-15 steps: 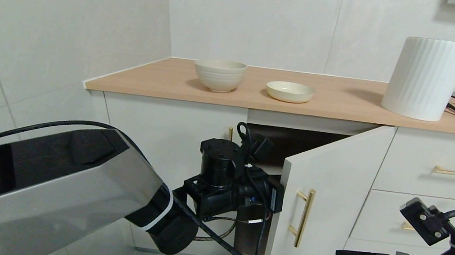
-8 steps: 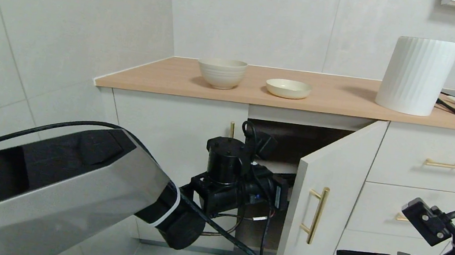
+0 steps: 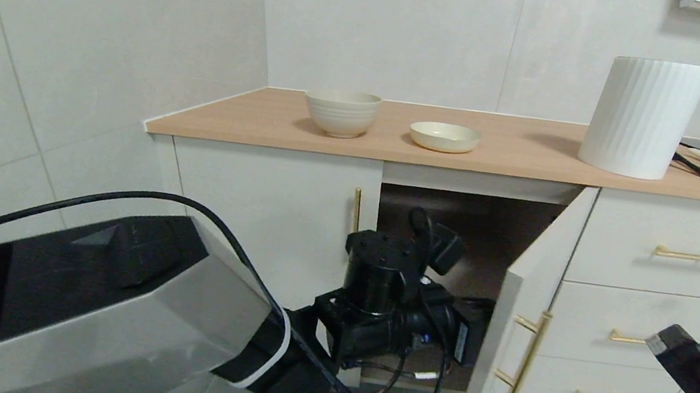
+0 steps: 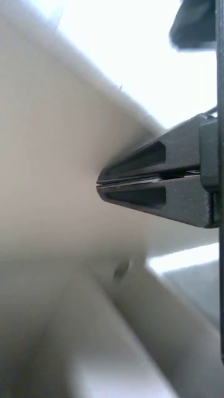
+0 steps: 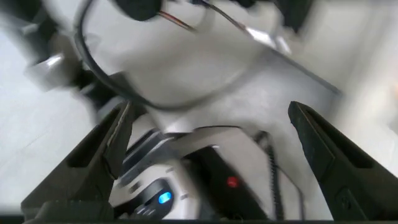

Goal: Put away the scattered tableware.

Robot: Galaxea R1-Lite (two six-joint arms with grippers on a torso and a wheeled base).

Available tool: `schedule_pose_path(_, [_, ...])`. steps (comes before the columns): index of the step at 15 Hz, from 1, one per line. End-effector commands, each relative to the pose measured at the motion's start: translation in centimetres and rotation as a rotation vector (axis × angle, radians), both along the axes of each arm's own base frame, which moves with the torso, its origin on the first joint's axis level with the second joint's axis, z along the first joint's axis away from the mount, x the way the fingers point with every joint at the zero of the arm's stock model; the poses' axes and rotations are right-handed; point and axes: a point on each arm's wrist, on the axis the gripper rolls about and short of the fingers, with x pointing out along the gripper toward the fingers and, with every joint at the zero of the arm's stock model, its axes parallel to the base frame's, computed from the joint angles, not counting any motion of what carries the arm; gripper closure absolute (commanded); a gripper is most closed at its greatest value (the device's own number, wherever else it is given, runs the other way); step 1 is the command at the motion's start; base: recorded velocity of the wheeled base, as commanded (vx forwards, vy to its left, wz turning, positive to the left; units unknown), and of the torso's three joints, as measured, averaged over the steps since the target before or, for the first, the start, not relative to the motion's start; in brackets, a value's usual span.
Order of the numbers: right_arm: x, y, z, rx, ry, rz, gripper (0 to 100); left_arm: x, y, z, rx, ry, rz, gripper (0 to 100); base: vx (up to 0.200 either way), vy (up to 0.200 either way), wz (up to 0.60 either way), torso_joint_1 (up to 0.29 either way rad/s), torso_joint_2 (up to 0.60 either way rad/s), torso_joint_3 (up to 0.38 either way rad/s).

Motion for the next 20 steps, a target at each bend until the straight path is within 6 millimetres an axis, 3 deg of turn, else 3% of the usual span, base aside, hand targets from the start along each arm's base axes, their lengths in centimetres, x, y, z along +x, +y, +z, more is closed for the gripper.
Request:
schedule_pose_path(1, [-3.0,-0.6,1.3,0.078,-0.073,0.129,0,-4.6,-1.5,2.3,0.015,-0.025,-0.113,100,0.000,0.000,0.00,0.000,0.00,0.000])
schedule_pose_path(2, [-3.6,-0.6,1.2,0.069,-0.065,0.163,0,-5.3,-0.4,3.1,0.023,-0.032,-0.120,100,0.000,0.000,0.00,0.000,0.00,0.000])
schedule_pose_path(5, [-3.3,-0.2,0.7,0.027,-0.032,0.157,0,-3.1,3.7,4.2,0.016,-0.031,-0.025,100,0.000,0.000,0.00,0.000,0.00,0.000])
schedule_pose_path(6, [-2.9,0.0,0.6,0.018,-0.029,0.138,0,-2.0,6.0,4.7,0.017,-0.031,0.039,100,0.000,0.000,0.00,0.000,0.00,0.000])
schedule_pose_path(7, [-1.7,0.4,1.1,0.007,-0.032,0.066,0,-1.3,9.1,5.2,0.027,-0.027,0.121,100,0.000,0.000,0.00,0.000,0.00,0.000])
schedule_pose_path(9, [0.9,0.8,1.5,-0.013,-0.024,-0.053,0,-1.5,12.2,6.2,0.047,-0.006,0.187,100,0.000,0.000,0.00,0.000,0.00,0.000])
schedule_pose_path(10, [4.6,1.4,2.1,-0.031,-0.021,-0.175,0,-2.6,15.5,8.3,0.071,0.019,0.255,100,0.000,0.000,0.00,0.000,0.00,0.000])
schedule_pose_path(11, [6.4,1.7,2.2,-0.043,-0.017,-0.224,0,-3.8,17.4,9.7,0.099,0.041,0.315,100,0.000,0.000,0.00,0.000,0.00,0.000])
schedule_pose_path(13, [10.5,2.4,2.8,-0.047,-0.010,-0.293,0,-5.5,20.6,11.8,0.156,0.098,0.417,100,0.000,0.000,0.00,0.000,0.00,0.000])
schedule_pose_path(15, [13.6,3.7,4.0,-0.063,-0.008,-0.334,0,-6.0,22.4,12.7,0.144,0.092,0.475,100,0.000,0.000,0.00,0.000,0.00,0.000])
schedule_pose_path(17, [17.2,5.1,6.0,-0.149,-0.009,-0.517,0,-6.2,24.5,13.8,0.112,0.067,0.556,100,0.000,0.000,0.00,0.000,0.00,0.000])
schedule_pose_path(19, [18.0,5.6,7.1,-0.185,-0.015,-0.601,0,-6.5,25.6,14.3,0.090,0.059,0.603,100,0.000,0.000,0.00,0.000,0.00,0.000])
schedule_pose_path(20, [16.9,5.7,7.3,-0.183,-0.002,-0.591,0,-6.5,26.3,14.3,0.067,0.080,0.636,100,0.000,0.000,0.00,0.000,0.00,0.000])
